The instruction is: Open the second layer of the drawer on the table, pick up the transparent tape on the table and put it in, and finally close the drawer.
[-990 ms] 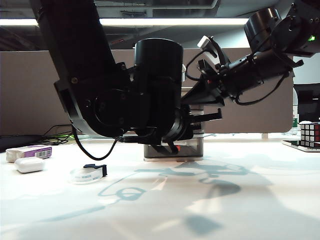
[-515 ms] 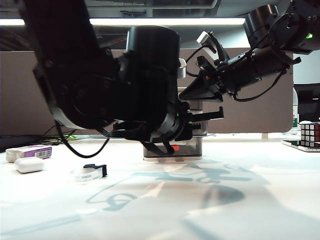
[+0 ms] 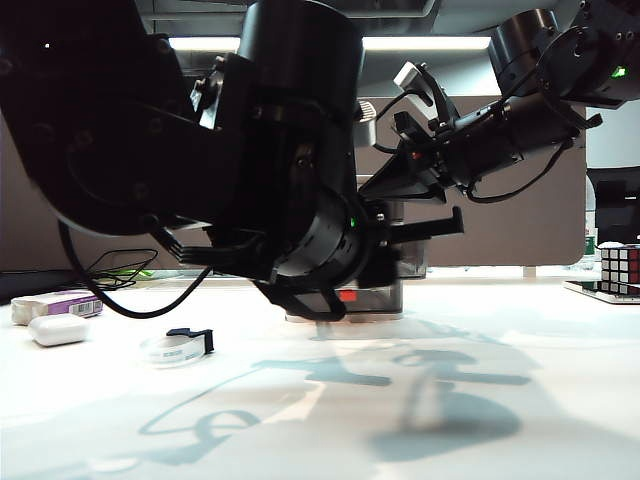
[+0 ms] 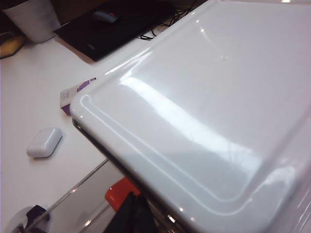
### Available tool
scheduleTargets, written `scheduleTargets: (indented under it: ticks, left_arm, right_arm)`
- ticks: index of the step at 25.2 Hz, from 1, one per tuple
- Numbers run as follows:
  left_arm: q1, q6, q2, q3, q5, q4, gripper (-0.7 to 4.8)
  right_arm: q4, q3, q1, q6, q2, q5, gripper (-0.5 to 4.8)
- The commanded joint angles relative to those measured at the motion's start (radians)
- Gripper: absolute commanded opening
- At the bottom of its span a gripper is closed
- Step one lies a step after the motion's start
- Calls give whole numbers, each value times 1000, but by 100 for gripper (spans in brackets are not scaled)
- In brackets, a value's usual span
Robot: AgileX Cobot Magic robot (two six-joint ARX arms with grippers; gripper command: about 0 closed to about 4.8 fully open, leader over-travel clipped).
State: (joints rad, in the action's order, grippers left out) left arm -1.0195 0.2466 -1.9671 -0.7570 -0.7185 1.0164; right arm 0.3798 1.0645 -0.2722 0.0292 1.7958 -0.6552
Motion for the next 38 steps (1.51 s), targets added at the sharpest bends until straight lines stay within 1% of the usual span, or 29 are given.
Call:
scheduleTargets:
  ticks: [1,2,5,8,9,11,12,14,15,16,17,19,20,22,23,24,27,28,31,33,35,37,38]
  left_arm:
    - [-1,-4,6,2,-3,-81,376]
    - [-14,-3,29,17,-4,-114,377]
    - [-45,-3,108,68,-57,-182,376]
    - [-63,-3,218,143,-63,-231,364]
    - [-64,-3,257,169,-63,-248,343]
    - [-63,-3,358,231,-42,-307,238]
    - [-48,-7,475,290,-2,-398,139]
    - [-25,-7,577,320,60,-516,138]
    - [-4,-7,638,330,108,-602,138]
    - [16,-8,684,333,149,-671,140]
    - [74,-59,775,335,257,-798,156]
    - [133,-126,823,335,385,-854,157]
    - [177,-160,845,335,466,-879,166]
    - [257,-214,868,335,592,-912,207]
    - [308,-232,869,335,655,-922,240]
    - [348,-243,868,335,696,-930,269]
    - [461,-304,861,335,756,-933,370]
    - [519,-359,861,335,793,-916,406]
    - [565,-407,854,335,816,-898,406]
    - [579,-435,836,335,834,-895,405]
    - [580,-432,805,335,837,-887,406]
    - [578,-425,769,335,872,-871,412]
    - [578,-425,754,335,893,-860,440]
  right_arm:
    - [5,6,-1,-3,-3,-2,-5]
    - [2,6,-1,-3,-4,-2,-5]
    - [-17,5,2,-4,-4,-3,-5]
    - [-25,6,2,-4,-4,-19,-5]
    - [-29,5,2,-4,-4,-29,-5]
    - [-34,5,3,-4,-4,-32,-5]
    - [-38,5,3,-4,-4,-47,-5]
    - [-43,5,3,-4,-4,-50,-5]
    - [-45,5,3,-4,-4,-51,-5]
    - [-45,5,3,-3,-4,-51,-5]
    - [-46,5,2,0,-4,-58,-5]
    - [-47,5,2,5,-4,-58,-5]
    - [-47,5,2,5,-5,-58,-5]
    - [-46,6,1,13,-6,-63,-5]
    - [-46,6,0,21,-6,-63,-5]
    - [-47,5,1,23,-6,-65,-5]
    - [-47,5,1,24,-6,-77,-5]
    - [-47,5,1,27,-6,-84,-5]
    - [-47,5,0,27,-6,-84,-5]
    - [-47,5,0,27,-6,-84,-5]
    - [-47,5,0,27,-6,-84,-5]
    - [-47,5,0,27,-6,-84,-5]
    - [-47,5,0,27,-6,-84,-5]
